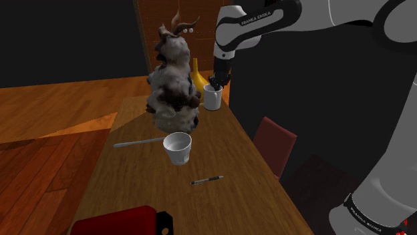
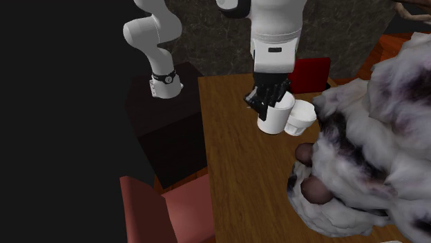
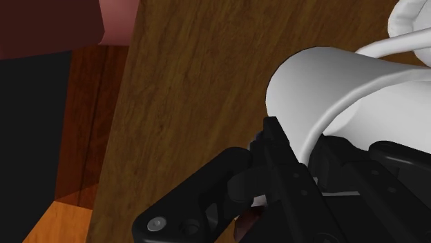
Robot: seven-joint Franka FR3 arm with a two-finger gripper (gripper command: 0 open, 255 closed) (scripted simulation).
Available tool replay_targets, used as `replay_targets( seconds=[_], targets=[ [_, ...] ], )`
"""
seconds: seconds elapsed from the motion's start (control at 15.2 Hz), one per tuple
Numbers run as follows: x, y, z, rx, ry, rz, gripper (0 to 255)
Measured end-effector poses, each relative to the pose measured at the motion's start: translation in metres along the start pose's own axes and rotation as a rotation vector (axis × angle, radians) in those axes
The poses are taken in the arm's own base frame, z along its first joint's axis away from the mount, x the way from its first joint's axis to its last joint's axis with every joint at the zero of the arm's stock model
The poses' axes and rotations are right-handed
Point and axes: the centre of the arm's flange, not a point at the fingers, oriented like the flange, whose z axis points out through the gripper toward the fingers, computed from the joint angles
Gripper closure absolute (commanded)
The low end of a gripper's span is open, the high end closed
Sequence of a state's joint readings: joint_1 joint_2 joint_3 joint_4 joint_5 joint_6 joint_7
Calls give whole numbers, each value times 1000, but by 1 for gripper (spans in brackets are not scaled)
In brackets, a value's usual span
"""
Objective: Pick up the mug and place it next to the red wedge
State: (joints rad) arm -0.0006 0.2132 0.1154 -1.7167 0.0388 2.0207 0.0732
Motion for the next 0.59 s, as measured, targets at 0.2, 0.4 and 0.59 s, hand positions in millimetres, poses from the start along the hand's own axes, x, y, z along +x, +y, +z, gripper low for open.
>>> replay_targets(
  seconds=[0.2,0.4,0.59],
  targets=[
    [2,-1,-16,0,0,0,255],
    [2,-2,-31,0,0,0,255],
    [-6,-27,-35,0,0,-1,255]
  ],
)
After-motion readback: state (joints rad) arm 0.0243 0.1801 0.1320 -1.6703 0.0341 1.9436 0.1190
